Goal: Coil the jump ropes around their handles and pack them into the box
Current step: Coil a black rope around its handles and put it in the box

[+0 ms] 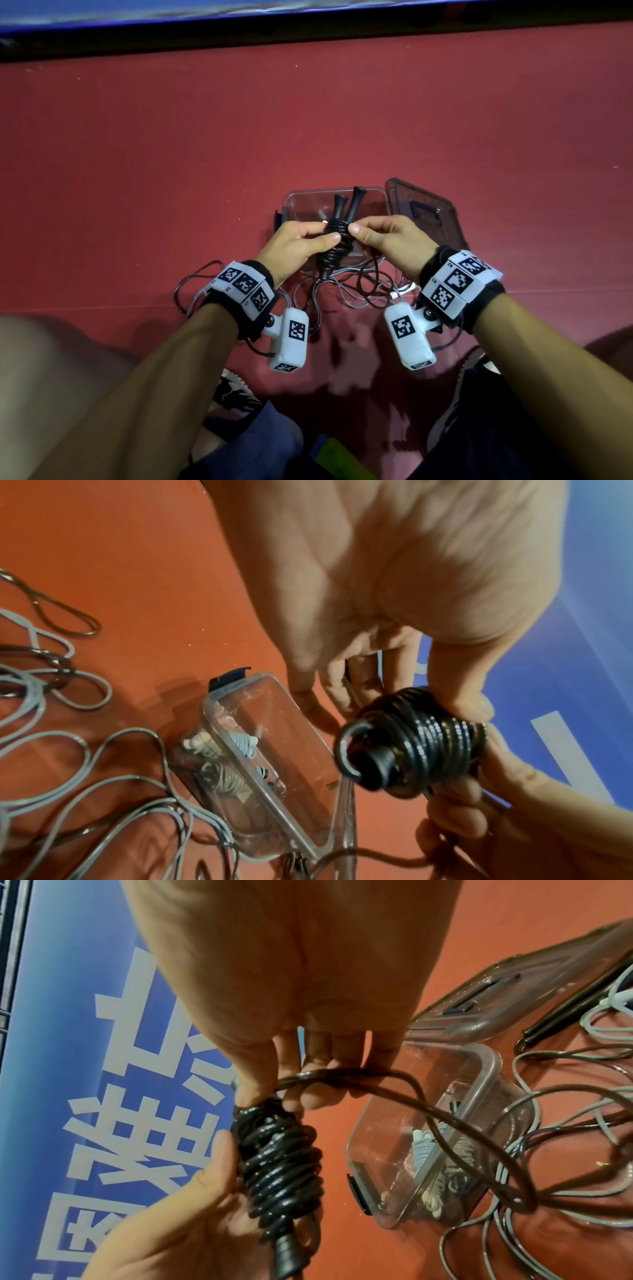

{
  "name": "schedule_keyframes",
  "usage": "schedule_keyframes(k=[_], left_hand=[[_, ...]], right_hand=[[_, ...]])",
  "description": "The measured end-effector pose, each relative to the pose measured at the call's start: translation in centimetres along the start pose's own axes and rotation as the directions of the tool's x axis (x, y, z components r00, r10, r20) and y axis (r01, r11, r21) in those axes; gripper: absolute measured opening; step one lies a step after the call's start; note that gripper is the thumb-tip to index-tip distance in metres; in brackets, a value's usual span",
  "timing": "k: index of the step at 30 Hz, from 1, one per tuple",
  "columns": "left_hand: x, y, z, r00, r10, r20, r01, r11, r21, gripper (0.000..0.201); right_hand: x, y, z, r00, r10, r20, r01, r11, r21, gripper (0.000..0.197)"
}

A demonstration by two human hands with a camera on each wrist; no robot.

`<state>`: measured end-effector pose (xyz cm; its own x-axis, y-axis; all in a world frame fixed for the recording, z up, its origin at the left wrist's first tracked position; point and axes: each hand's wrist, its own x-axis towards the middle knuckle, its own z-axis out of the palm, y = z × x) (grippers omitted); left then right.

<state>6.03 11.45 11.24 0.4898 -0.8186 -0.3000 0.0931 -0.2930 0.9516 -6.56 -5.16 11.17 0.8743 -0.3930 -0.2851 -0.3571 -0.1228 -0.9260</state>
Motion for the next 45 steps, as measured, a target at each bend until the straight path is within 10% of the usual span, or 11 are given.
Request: schedule_keyframes(k=[15, 26, 31, 37, 45], left_hand=[[0.3, -0.3, -0.1, 0.997, 0.046, -0.067, -0.051, 0.996, -0.075, 0.018], [1.0, -1.3, -0.2, 0.988, 0.078, -0.136, -0.044, 0.97, 0.24, 0.029], [0.9, -1.4, 0.7, 0.998, 0.059, -0.004, -0.054, 0.933, 0.355, 0.074], [0.9, -1.1, 0.3, 0.976, 0.152, -0.158, -0.05, 0.857, 0.513, 0.072], [0.5, -0.4, 0.5, 0.994, 0.032, -0.104, -0.024, 0.996, 0.083, 0.05]], right_hand=[[-0.9, -1.0, 0.4, 0.999, -0.022, 0.03, 0.019, 0.997, 0.077, 0.03], [-0.7, -0.5, 1.4, 0.992, 0.026, -0.125, -0.009, 0.99, 0.137, 0.018], [-0.9, -0.7, 1.6, 0.981, -0.007, -0.192, 0.014, 0.999, 0.038, 0.029], [-1.0, -1.0, 1.7, 0.993, -0.042, -0.112, 0.039, 0.999, -0.029, 0.03], [-0.8, -1.2, 1.1, 0.994, 0.021, -0.107, -0.002, 0.984, 0.176, 0.01]])
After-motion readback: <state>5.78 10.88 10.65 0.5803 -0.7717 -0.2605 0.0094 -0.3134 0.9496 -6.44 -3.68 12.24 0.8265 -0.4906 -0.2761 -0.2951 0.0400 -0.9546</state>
